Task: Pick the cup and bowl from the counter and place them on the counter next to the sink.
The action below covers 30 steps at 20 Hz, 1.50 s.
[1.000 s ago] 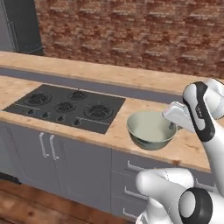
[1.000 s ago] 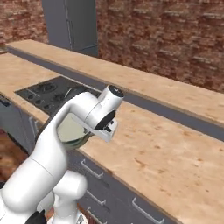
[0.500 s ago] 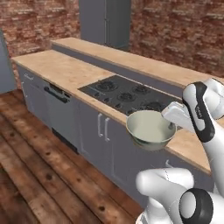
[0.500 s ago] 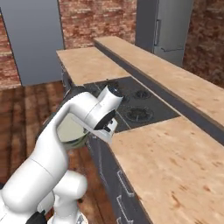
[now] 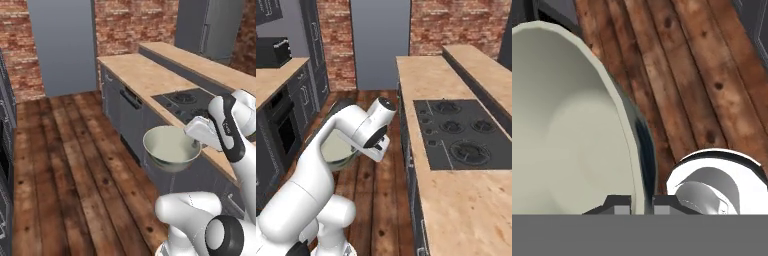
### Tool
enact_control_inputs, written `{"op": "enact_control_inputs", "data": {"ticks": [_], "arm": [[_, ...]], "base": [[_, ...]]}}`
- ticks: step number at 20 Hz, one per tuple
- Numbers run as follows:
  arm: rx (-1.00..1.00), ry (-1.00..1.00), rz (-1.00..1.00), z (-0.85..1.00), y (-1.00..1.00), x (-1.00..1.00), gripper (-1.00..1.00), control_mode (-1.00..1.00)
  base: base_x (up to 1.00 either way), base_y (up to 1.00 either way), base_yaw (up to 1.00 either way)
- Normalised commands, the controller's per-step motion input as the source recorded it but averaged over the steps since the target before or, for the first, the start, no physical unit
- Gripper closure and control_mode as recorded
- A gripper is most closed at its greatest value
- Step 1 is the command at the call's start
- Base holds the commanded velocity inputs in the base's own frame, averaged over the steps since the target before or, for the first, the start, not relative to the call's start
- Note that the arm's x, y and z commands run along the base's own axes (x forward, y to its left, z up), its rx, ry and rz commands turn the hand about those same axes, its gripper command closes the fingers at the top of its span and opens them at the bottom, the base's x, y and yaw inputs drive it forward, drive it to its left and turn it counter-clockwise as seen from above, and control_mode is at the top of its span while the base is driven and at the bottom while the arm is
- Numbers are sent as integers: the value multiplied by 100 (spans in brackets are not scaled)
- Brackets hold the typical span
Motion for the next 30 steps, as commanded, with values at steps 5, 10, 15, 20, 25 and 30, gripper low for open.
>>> {"op": "enact_control_inputs", "data": {"ticks": [5,10,15,20,25,30], "arm": [[0,0,0,0,0,0,100,100],[0,0,0,0,0,0,100,100],[0,0,0,0,0,0,100,100],[0,0,0,0,0,0,100,100],[0,0,0,0,0,0,100,100],[0,0,0,0,0,0,100,100]], "base": [[8,0,69],[96,0,27],[100,0,6],[100,0,9],[100,0,26],[100,0,38]]}}
